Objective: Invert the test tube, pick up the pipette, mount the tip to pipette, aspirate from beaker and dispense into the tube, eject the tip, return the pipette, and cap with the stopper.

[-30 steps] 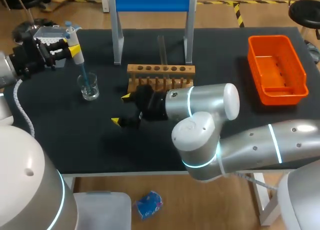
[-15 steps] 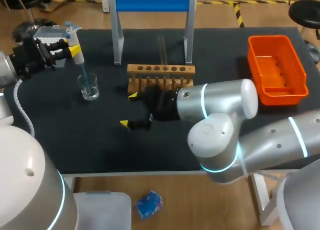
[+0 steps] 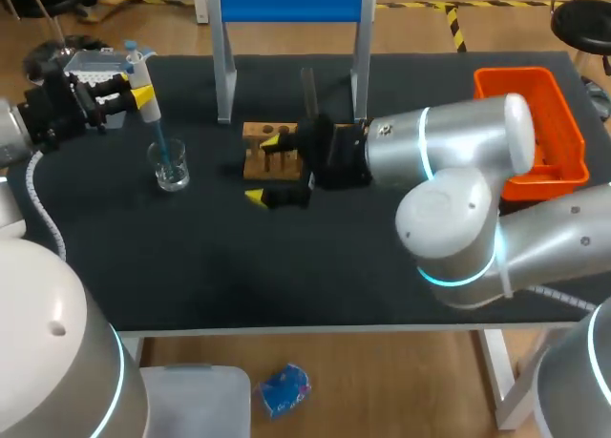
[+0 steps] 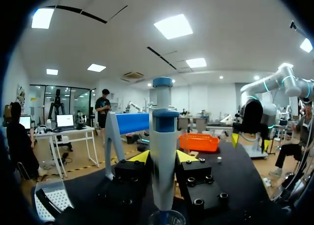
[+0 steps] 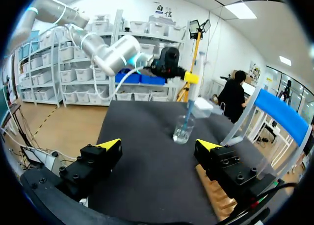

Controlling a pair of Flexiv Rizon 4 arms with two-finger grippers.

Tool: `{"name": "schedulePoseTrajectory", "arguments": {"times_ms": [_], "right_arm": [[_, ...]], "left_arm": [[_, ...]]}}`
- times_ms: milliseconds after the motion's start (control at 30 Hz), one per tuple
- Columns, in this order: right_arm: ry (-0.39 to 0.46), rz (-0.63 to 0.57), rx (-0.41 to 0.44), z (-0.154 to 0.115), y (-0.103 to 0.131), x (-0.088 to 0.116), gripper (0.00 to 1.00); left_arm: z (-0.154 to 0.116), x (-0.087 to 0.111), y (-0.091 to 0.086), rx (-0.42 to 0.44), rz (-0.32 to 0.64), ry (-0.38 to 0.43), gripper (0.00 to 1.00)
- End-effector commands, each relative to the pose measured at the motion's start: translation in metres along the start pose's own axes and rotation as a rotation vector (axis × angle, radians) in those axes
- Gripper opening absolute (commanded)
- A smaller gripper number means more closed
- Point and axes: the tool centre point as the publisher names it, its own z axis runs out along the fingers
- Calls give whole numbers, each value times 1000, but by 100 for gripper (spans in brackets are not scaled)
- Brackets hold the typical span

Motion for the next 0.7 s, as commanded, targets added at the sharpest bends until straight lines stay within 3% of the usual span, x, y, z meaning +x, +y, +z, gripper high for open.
{"name": "schedulePoseTrajectory", "arguments": {"times_ms": [33,633,700], "right_arm": [[194,-6,14,-38,22,-18,100],[319,-55,13,-9,99,-64,100],[324,-54,9,-4,105,-69,2]], "left_arm": [[0,0,0,2,2,0,0],[0,0,0,2,2,0,0],[0,0,0,2,2,0,0]]}}
